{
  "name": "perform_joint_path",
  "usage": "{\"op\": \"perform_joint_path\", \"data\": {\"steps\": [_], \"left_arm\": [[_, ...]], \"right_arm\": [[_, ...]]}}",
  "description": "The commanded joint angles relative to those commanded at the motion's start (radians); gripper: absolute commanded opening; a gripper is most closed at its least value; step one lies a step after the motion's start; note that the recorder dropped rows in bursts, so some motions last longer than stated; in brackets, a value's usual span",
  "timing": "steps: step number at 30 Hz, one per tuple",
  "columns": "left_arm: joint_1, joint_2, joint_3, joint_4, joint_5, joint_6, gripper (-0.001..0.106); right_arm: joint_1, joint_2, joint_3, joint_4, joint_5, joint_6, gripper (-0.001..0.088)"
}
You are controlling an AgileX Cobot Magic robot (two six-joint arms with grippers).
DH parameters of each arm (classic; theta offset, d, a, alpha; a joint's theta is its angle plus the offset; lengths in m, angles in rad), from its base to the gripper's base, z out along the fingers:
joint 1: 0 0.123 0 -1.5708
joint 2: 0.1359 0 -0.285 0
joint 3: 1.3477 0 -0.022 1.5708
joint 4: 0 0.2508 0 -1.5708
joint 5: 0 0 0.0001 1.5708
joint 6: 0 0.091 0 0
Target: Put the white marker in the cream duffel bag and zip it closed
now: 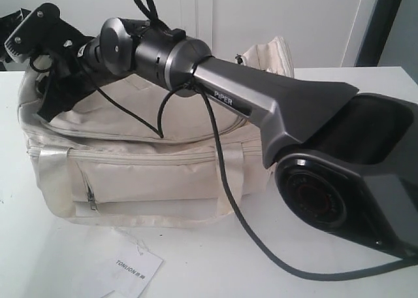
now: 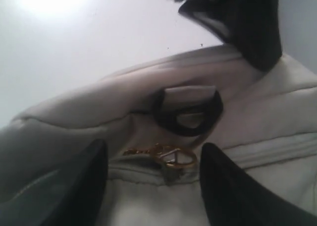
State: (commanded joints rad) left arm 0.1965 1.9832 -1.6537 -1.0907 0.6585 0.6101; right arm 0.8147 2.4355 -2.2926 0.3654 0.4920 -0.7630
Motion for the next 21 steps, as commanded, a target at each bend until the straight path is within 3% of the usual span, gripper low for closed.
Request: {"op": "perform_joint_path", "data": {"steps": [11, 15, 17, 19, 20, 21], "left_arm": [[0.000, 0.000, 0.000, 0.000, 0.020, 0.000, 0.000], [0.000, 0.000, 0.000, 0.000, 0.022, 0.000, 0.000], [0.000, 0.000, 0.000, 0.000, 0.024, 0.000, 0.000], [0.000, 0.000, 0.000, 0.000, 0.025, 0.000, 0.000], [0.000, 0.000, 0.000, 0.000, 0.026, 0.002, 0.000], [0.000, 0.000, 0.000, 0.000, 0.026, 0.011, 0.000]], "right_arm": [[-0.007, 0.081, -0.069, -0.016, 0.008, -0.017, 0.0528], [-0.009, 0.086, -0.069, -0.026, 0.003, -0.017, 0.0454], [-0.009, 0.086, -0.069, -0.034, 0.003, -0.017, 0.0402], [-0.009, 0.086, -0.069, -0.071, 0.029, -0.017, 0.0204], [-0.009, 0.082, -0.069, -0.070, 0.042, -0.014, -0.0002], [-0.009, 0.077, -0.069, -0.069, 0.045, 0.006, 0.0002]]}}
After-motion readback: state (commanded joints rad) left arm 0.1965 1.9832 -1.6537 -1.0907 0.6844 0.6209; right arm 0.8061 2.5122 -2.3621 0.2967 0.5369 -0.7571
